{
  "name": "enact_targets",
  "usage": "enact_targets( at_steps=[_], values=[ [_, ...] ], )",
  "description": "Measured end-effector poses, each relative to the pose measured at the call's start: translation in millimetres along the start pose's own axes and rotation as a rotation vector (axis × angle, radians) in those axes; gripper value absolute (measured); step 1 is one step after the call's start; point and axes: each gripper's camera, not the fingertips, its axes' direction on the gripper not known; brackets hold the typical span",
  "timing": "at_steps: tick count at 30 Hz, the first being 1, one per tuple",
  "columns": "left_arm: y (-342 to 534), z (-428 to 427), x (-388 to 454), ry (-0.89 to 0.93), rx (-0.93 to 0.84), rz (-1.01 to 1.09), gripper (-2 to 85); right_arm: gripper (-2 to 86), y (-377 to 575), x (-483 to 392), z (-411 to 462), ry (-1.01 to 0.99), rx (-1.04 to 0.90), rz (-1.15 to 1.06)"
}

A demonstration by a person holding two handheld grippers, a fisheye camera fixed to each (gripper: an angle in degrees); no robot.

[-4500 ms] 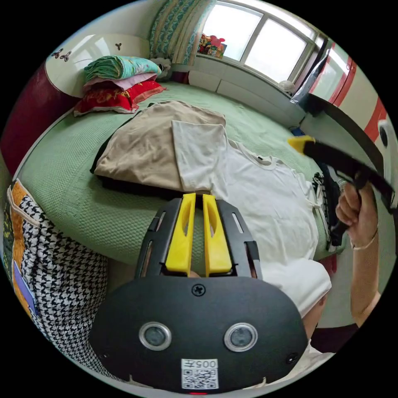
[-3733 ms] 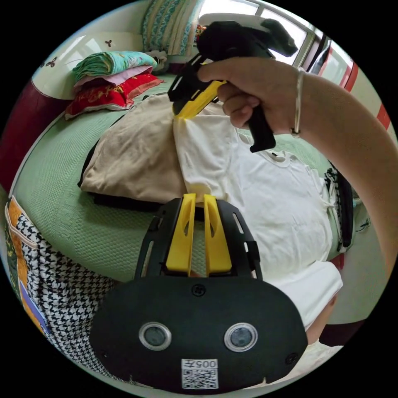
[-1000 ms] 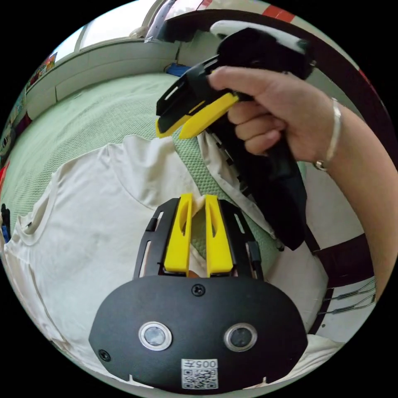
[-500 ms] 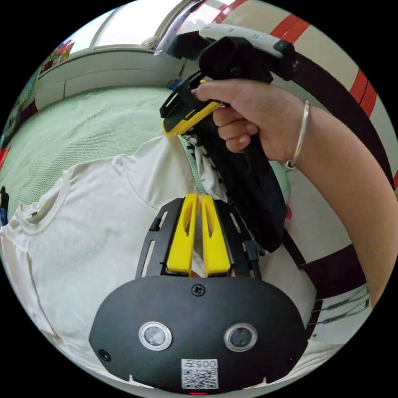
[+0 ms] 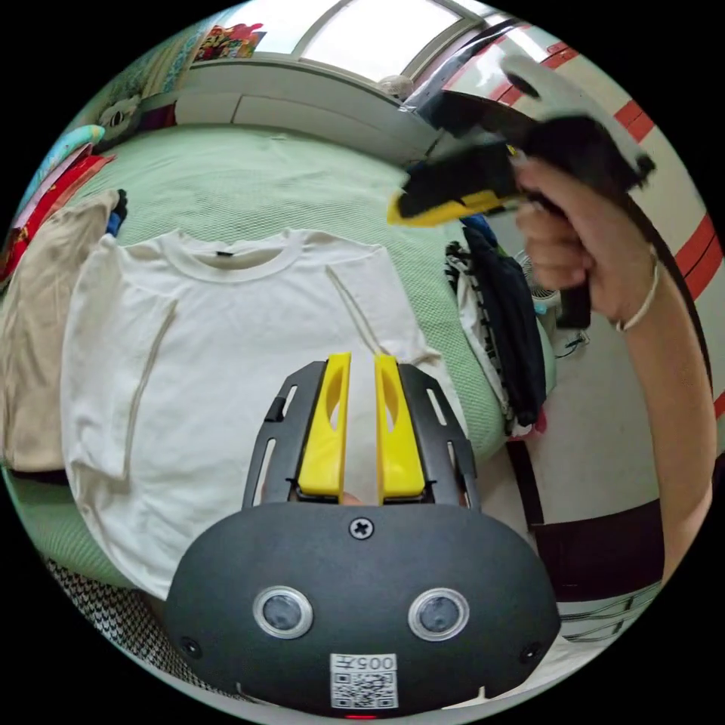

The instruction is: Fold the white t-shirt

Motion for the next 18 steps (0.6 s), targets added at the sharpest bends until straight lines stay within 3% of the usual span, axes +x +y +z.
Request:
enact_targets(
  at_steps=[8,13,18],
  values=[
    [-8,-25,-41,-0.116,-0.014,-0.007,6.8,5.2,111,54,108,-0.174,-0.053,0.057],
    [-23,-69,-76,-0.244,0.048,-0.001,8.1,5.3,143,78,85,-0.328,0.165,0.043],
    [-55,-91,-98,-0.394,0.046,0.074,11.0,6.4,162,103,50,-0.292,0.481,-0.022]
  ],
)
